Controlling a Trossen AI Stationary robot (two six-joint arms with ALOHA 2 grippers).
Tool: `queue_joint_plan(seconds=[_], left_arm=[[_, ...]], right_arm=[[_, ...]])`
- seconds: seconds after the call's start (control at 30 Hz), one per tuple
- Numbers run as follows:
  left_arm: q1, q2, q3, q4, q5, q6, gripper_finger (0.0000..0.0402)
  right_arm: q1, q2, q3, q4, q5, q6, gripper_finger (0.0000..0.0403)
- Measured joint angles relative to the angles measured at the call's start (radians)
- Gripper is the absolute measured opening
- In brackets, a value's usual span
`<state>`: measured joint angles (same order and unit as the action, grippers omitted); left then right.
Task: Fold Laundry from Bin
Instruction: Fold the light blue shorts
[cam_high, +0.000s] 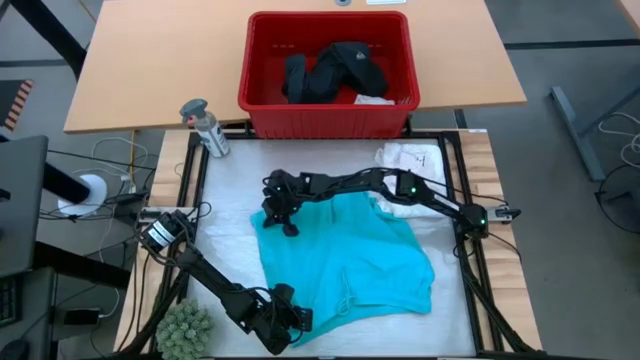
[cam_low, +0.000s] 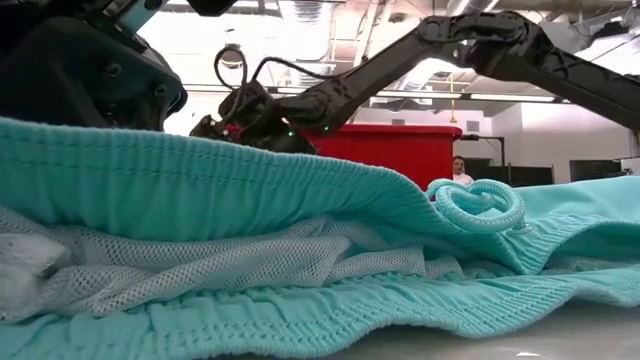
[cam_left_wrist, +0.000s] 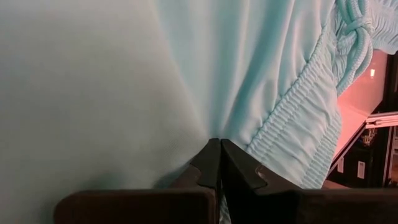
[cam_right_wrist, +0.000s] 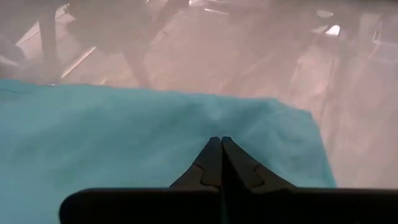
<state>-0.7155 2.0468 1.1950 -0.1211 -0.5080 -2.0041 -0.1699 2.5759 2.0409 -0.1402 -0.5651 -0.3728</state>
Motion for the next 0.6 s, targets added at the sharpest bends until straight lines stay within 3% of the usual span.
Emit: queue_joint_plan(seconds=[0.23,0.6], left_arm=[[0.000,0.000,0.000,0.000,-0.003,0.003,0.0000],[0.000,0.000,0.000,-0.003,-0.011,0.007,0.0000]], right_arm=[[-0.003,-0.004,0.002,0.009,0.191,-0.046,0.0026],[-0.013,-0.096,0.002,0.008,0.160,-0.069,0.0029]])
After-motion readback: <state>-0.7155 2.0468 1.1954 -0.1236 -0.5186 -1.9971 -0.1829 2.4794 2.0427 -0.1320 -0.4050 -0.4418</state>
